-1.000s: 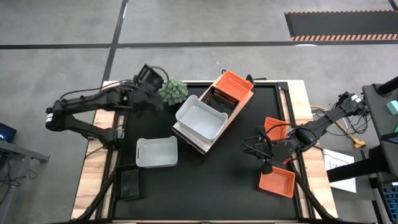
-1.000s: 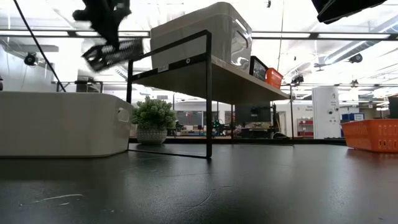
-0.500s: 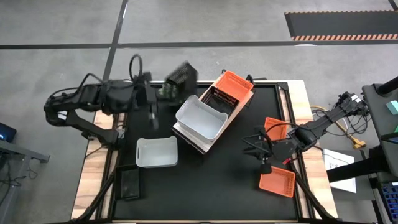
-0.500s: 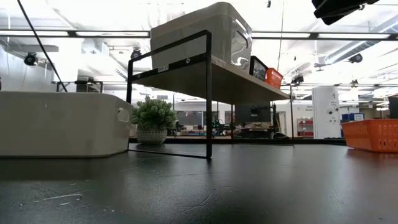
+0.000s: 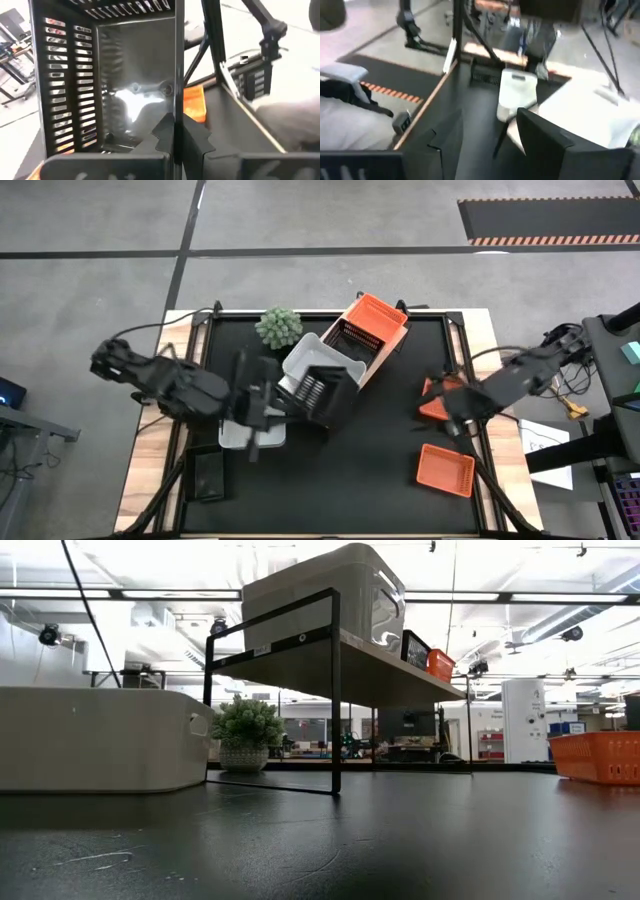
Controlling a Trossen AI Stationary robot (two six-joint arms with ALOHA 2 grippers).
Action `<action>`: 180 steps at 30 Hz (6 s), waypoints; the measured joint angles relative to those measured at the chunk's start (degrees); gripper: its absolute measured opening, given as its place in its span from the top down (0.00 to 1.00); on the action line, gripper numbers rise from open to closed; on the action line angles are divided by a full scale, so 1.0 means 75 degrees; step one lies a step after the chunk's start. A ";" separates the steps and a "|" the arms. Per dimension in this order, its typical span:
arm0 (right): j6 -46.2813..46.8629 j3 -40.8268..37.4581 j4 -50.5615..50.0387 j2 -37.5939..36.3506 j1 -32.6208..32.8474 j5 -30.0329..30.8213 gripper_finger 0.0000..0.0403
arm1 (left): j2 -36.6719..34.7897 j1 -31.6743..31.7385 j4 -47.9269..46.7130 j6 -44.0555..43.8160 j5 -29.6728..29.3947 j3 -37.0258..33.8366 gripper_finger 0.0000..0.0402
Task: Stack baskets on shelf by color
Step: Stack the top black bin on top of the other black bin on the shelf
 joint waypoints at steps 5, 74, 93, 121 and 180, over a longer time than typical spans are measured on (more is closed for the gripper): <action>-0.0875 0.1830 -0.0887 0.0772 0.0003 -0.0161 0.54 | 0.0690 -0.0030 0.0422 -0.0515 -0.0011 -0.0003 1.00; -0.1762 0.8119 -0.4847 0.5867 -0.0697 -0.3612 0.87 | 0.1705 0.0033 0.2364 -0.0477 0.1399 -0.0593 0.97; -0.3614 0.8116 -0.6119 0.5604 -0.0839 -0.2839 0.98 | 0.1064 0.0061 0.2612 0.0822 0.1248 -0.0561 0.65; -0.7127 0.3559 -0.3753 0.2630 -0.5706 -0.5348 0.98 | 0.0898 -0.0056 0.5360 0.1465 0.1365 -0.2501 0.65; -0.9592 0.1917 -0.3681 0.4317 -0.8289 -0.6686 0.98 | 0.0878 -0.0053 0.5428 0.1266 0.1307 -0.2742 0.65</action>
